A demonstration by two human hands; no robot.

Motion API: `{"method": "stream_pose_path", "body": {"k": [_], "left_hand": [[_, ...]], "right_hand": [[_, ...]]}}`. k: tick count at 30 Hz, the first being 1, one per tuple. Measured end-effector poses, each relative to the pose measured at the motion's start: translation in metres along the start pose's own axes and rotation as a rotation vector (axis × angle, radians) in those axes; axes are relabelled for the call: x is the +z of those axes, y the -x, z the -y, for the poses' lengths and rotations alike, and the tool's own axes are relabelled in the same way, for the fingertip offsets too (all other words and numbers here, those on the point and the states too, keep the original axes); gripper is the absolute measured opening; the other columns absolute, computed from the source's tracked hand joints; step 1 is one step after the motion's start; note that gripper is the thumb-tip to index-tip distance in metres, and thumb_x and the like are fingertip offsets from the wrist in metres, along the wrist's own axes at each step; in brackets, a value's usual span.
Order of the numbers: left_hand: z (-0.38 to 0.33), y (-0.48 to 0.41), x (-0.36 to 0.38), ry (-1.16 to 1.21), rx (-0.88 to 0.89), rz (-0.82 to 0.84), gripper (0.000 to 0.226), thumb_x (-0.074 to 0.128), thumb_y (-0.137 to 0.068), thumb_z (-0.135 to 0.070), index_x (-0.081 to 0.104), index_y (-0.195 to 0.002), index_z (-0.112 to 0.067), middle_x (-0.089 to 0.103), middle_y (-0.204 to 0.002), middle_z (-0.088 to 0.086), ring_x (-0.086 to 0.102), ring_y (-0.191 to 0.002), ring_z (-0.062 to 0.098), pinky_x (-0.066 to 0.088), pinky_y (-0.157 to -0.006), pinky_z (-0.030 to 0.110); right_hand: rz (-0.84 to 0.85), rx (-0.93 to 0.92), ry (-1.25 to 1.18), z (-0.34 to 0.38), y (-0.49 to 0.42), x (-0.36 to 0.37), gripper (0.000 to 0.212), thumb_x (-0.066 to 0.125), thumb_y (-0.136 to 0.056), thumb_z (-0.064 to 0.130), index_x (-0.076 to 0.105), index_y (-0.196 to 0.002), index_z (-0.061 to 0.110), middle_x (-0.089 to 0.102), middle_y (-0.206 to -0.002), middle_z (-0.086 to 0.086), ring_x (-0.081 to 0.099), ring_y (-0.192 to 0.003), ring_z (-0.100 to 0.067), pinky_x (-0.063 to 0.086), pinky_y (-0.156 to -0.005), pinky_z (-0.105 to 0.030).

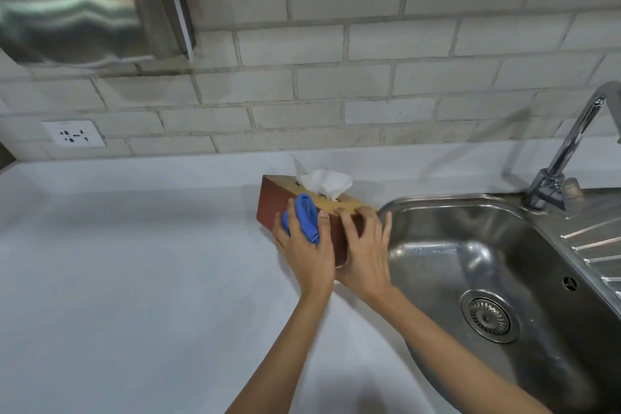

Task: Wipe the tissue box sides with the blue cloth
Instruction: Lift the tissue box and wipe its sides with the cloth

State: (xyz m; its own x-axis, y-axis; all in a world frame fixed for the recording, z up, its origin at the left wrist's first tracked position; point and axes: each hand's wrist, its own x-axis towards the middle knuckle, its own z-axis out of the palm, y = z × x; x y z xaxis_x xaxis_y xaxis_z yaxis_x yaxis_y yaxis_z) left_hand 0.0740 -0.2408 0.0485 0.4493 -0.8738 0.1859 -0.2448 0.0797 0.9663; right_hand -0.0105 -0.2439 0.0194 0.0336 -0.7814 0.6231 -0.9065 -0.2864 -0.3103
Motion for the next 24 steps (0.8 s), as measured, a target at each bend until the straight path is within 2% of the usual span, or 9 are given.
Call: {"method": "stream_pose_path", "body": {"k": [2,5,9,11,14,16,19,22,24], "left_hand": [[0.0,-0.004,-0.012,0.093,-0.077,-0.02,0.054,0.065,-0.085,-0.034,0.048,-0.134,-0.021,0.054,-0.13,0.004,0.049,-0.118,0.015,0.042,-0.103,0.034],[0.011,-0.005,-0.033,0.239,-0.244,-0.007,0.045,0.068,-0.082,-0.036,0.052,-0.123,-0.029,0.06,-0.111,-0.01,0.059,-0.109,0.016,0.047,-0.092,0.029],[0.034,-0.001,-0.052,0.309,-0.427,0.009,0.039,0.059,-0.089,-0.025,0.053,-0.126,-0.018,0.063,-0.122,0.011,0.06,-0.11,0.028,0.05,-0.097,0.045],[0.04,0.002,-0.057,0.329,-0.433,0.003,0.034,0.057,-0.09,-0.018,0.055,-0.124,-0.015,0.063,-0.119,0.013,0.061,-0.103,0.028,0.051,-0.089,0.039],[0.042,0.001,-0.063,0.296,-0.398,0.028,0.027,0.054,-0.092,-0.016,0.055,-0.119,-0.02,0.063,-0.111,0.006,0.059,-0.096,0.019,0.049,-0.081,0.031],[0.043,-0.002,-0.067,0.273,-0.391,0.035,0.024,0.052,-0.092,-0.015,0.055,-0.115,-0.02,0.062,-0.1,0.001,0.059,-0.089,0.017,0.049,-0.076,0.029],[0.047,-0.006,-0.073,0.238,-0.39,0.046,0.028,0.052,-0.092,-0.011,0.056,-0.119,-0.011,0.061,-0.091,0.002,0.058,-0.08,0.016,0.05,-0.072,0.027],[0.047,-0.011,-0.076,0.183,-0.373,0.067,0.028,0.053,-0.092,-0.013,0.057,-0.119,-0.006,0.062,-0.099,0.014,0.057,-0.086,0.023,0.049,-0.079,0.036],[0.046,-0.013,-0.079,0.17,-0.395,0.016,0.026,0.05,-0.094,-0.018,0.057,-0.114,-0.003,0.062,-0.097,0.019,0.059,-0.086,0.028,0.05,-0.081,0.041]], "right_hand": [[-0.061,-0.075,0.048,0.011,0.006,0.006,0.107,0.086,-0.034,0.048,0.04,-0.126,0.02,0.05,-0.115,-0.024,0.046,-0.115,-0.035,0.018,-0.103,-0.061],[-0.124,-0.192,0.108,0.021,0.02,0.018,0.095,0.084,-0.04,0.047,0.043,-0.123,0.026,0.037,-0.114,-0.015,0.04,-0.115,-0.03,0.023,-0.104,-0.063],[-0.171,-0.306,0.16,0.029,0.041,0.034,0.075,0.081,-0.052,0.048,0.049,-0.118,0.029,0.038,-0.111,-0.013,0.042,-0.112,-0.029,0.019,-0.107,-0.056],[-0.174,-0.333,0.19,0.033,0.048,0.039,0.066,0.083,-0.055,0.046,0.061,-0.115,0.03,0.039,-0.11,-0.012,0.044,-0.109,-0.028,0.023,-0.103,-0.056],[-0.176,-0.325,0.211,0.037,0.052,0.04,0.054,0.085,-0.056,0.046,0.074,-0.106,0.028,0.04,-0.108,-0.011,0.044,-0.107,-0.027,0.027,-0.1,-0.054],[-0.155,-0.352,0.226,0.039,0.055,0.041,0.058,0.086,-0.053,0.045,0.073,-0.108,0.028,0.04,-0.108,-0.01,0.044,-0.106,-0.025,0.027,-0.099,-0.054],[-0.132,-0.382,0.216,0.046,0.062,0.04,0.062,0.087,-0.054,0.041,0.071,-0.112,0.029,0.042,-0.107,-0.007,0.045,-0.104,-0.023,0.025,-0.103,-0.052],[-0.132,-0.379,0.026,0.049,0.056,0.03,0.055,0.073,-0.067,0.049,0.06,-0.117,0.028,0.052,-0.106,-0.007,0.048,-0.103,-0.02,0.015,-0.11,-0.052],[-0.153,-0.287,-0.165,0.043,0.036,0.016,0.051,0.064,-0.073,0.052,0.053,-0.112,0.023,0.062,-0.1,-0.011,0.05,-0.103,-0.02,0.021,-0.107,-0.055]]}}
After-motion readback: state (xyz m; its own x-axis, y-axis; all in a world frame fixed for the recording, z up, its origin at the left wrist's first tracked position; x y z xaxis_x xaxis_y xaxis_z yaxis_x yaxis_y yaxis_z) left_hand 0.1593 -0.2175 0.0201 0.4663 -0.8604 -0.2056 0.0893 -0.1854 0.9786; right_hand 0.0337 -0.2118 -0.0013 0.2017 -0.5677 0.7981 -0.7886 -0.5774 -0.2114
